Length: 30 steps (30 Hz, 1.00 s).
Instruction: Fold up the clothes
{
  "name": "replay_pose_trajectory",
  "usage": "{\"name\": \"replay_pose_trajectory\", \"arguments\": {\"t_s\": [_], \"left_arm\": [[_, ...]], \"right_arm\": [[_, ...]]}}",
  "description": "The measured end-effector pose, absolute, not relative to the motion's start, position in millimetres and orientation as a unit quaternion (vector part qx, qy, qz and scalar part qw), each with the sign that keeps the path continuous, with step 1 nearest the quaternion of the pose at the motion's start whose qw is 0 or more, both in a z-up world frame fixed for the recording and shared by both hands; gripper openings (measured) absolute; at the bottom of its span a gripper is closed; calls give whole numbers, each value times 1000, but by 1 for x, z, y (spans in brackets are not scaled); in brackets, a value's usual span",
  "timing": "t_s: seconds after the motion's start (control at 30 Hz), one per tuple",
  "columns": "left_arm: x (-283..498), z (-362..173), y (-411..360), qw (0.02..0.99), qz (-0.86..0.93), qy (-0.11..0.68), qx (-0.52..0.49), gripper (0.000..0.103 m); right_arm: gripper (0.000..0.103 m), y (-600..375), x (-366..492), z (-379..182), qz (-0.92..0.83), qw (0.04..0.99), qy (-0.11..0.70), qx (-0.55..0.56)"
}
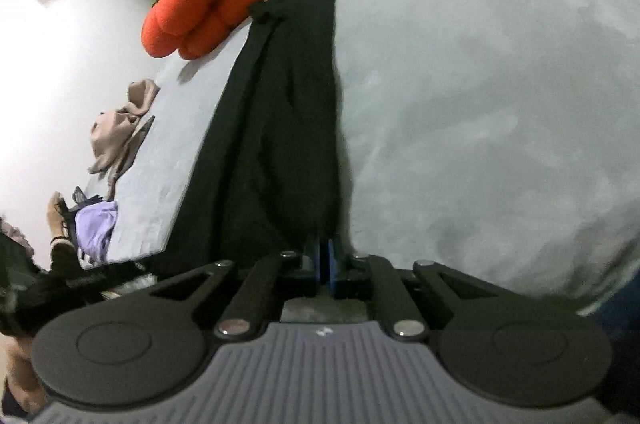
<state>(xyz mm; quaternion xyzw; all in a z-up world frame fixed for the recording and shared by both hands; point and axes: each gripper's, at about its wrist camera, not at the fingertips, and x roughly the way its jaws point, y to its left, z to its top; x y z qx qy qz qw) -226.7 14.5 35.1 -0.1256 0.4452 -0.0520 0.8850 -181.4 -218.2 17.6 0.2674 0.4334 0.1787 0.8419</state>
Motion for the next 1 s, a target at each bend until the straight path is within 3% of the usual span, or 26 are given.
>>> {"name": "replay_pose_trajectory", "arguments": {"t_s": [0.07,0.37,0.57,0.77,0.87,0.93,1.0], "left_arm": [[-228,33,14,885,-61,445,-122,3],[-233,80,35,913,-65,386,-113,18],[-220,69,12,906,-128,389,-110,19],[-220,40,-14,890,-195,407,-73,19],[-224,32,-17,887,-210,407,-64,31],[-224,30,-24,888,-212,406,-39,29],[-226,25,-31,886,-216,410,-10,21]], "right_arm": [[15,-215,-182,20,185,846,433,252],[17,-219,-182,67,193,909,347,126],[17,-142,-173,39,268,892,363,14],[19,-126,-185,16,276,889,363,-49],[20,-138,-186,22,277,889,365,-13],[21,-136,-185,20,285,882,375,1],[18,-130,-184,17,287,878,383,-22]]}}
